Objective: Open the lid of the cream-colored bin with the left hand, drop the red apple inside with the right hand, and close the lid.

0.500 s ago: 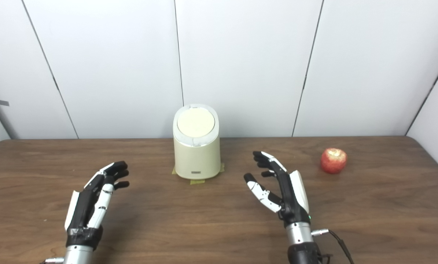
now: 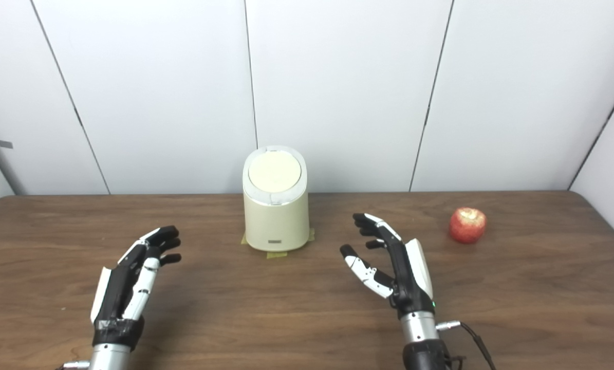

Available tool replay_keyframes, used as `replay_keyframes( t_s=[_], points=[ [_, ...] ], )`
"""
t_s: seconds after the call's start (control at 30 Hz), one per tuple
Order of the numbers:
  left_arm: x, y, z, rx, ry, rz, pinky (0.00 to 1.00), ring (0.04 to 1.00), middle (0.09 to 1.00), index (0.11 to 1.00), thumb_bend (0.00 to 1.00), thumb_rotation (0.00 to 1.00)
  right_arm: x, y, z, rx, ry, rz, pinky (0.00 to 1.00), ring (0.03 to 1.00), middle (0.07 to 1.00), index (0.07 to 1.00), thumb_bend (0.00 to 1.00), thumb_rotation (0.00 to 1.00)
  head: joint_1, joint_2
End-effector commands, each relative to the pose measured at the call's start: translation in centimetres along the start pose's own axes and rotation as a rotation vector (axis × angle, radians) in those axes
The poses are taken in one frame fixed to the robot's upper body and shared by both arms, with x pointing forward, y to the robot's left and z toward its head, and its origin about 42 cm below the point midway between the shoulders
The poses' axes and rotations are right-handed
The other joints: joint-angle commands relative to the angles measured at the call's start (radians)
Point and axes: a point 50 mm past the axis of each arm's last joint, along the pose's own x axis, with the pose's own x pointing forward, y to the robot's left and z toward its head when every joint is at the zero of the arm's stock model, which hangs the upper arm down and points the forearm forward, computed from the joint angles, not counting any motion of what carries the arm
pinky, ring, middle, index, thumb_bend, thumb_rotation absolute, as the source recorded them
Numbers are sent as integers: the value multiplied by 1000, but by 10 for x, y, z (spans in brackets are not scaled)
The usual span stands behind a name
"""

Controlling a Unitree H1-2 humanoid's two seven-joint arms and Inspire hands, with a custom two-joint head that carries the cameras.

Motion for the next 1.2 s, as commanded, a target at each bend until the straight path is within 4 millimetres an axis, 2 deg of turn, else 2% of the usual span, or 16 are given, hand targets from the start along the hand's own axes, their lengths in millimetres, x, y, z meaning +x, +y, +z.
replay_keyframes(
  t_s=[0.0,0.2,0.23,0.3,0.4,0.47,0.53,0.7,0.93,1.0,1.17],
  points=[
    [-2,2,-4,31,-5,-14,715,795,807,766,221,665,1,-5,0,-10,-26,-12,644,741,761,752,222,495,-1,0],
    [4,3,-4,53,24,-10,735,805,815,775,229,633,4,-2,-3,-2,-19,-3,649,746,764,759,224,515,-4,-11],
    [6,4,-4,79,39,-11,746,815,824,789,252,658,5,-1,-3,-2,-16,-4,653,748,764,760,224,515,-4,-12],
    [10,5,-3,127,79,-13,776,843,856,826,315,702,5,0,-4,1,-9,-3,644,741,762,758,223,508,-6,-16],
    [19,6,2,200,132,-25,831,892,904,883,529,755,6,1,-5,-4,-7,-2,640,739,762,757,214,472,-7,-21],
    [28,6,8,230,143,-35,896,943,950,925,607,766,7,2,-5,-12,-9,-5,634,734,759,755,213,457,-7,-21],
    [38,5,15,238,145,-42,969,989,990,966,684,754,7,3,-5,-13,-8,-5,629,730,756,751,216,451,-6,-20],
    [70,-3,43,287,118,-56,968,1000,1000,1000,789,774,6,3,-4,4,-13,-5,624,731,758,749,218,426,-7,-13],
    [122,-28,88,295,58,-40,1000,1000,1000,1000,825,741,6,4,-3,22,-21,11,611,730,761,751,228,436,-8,-10],
    [136,-36,100,293,42,-40,1000,1000,1000,1000,831,724,6,4,-3,24,-27,10,613,730,760,749,228,398,-9,-8],
    [159,-59,119,330,22,-90,1000,1000,1000,1000,863,677,6,5,-2,27,-27,17,599,724,760,749,229,407,-13,-5]
  ],
)
